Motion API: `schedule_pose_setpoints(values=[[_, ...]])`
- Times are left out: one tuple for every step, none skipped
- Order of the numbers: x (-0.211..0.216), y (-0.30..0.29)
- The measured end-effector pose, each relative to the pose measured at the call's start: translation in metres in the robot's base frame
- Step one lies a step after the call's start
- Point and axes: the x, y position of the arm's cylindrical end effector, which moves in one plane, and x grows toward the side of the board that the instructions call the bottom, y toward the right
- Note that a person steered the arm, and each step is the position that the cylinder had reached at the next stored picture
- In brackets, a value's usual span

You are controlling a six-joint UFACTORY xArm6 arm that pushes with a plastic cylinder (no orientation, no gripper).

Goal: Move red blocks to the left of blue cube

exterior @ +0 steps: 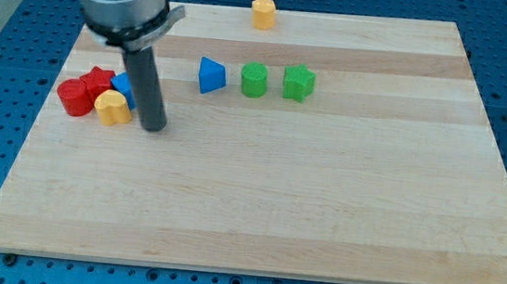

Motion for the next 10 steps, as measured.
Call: schedule_pose_setpoints(values=[[0.028,-0.033],[0.031,-0.079],[0.020,-0.123],[-0.014,-0.147],[-0.041,-0.149],[-0.044,-0.141],[-0.032,-0.140],[-0.029,-0.137],[-0.033,-0.121],[-0.035,-0.105]])
